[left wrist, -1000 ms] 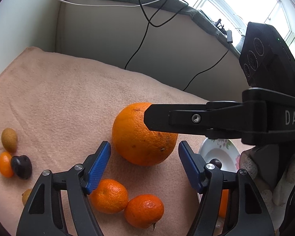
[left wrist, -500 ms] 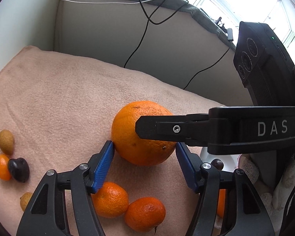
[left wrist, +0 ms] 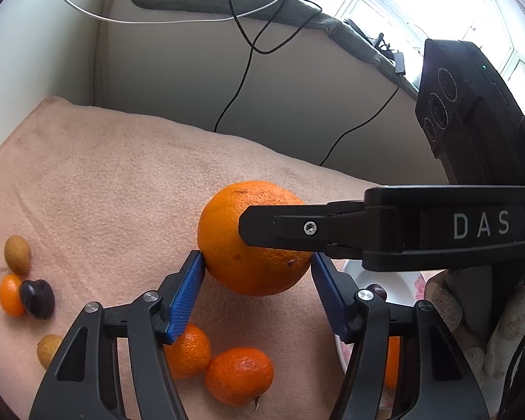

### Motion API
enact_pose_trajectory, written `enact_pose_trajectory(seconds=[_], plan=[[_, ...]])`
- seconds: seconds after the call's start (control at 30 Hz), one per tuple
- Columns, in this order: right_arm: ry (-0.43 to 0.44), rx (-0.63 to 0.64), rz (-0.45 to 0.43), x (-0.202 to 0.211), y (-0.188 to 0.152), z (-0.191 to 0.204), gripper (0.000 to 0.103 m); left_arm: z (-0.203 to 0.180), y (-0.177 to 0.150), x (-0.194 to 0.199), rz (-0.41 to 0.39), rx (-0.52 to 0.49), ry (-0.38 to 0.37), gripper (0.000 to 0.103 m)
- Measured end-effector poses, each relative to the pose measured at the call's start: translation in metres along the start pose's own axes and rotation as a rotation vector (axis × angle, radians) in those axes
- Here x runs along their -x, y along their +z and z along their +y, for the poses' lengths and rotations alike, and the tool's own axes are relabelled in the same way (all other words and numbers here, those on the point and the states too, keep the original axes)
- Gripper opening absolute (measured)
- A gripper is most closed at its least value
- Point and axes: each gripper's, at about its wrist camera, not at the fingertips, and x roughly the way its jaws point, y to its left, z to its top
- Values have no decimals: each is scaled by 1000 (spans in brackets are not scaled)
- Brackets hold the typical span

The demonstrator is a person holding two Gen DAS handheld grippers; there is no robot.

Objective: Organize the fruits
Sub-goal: 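Lift the large orange with the right gripper and carry it over the white bowl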

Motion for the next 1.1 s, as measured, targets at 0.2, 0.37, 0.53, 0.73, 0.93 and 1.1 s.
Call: enact_pose_trajectory(seconds=[0.2,0.37,0.53,0.73,0.93,1.1], plan=[[7,1,-28,21,-6,-4,65,-14,-1,8,-19,-25,3,63],[12,-9,-52,38,-12,-9,65,-25,-2,14,-29,-48,-2,62],[15,-21,-76,52,-19,-14,65,-39,-6,18,-34,-72,-11,62],[16,-39,-108,73,-31,-24,65,-61,-8,20,-39,-104,-25,62],[22,-64,-135,90,-43,-37,65,-82,-11,21,-38,-132,-39,62],[20,-79,-154,104,-51,-48,65,-99,-15,20,-38,-153,-50,62]])
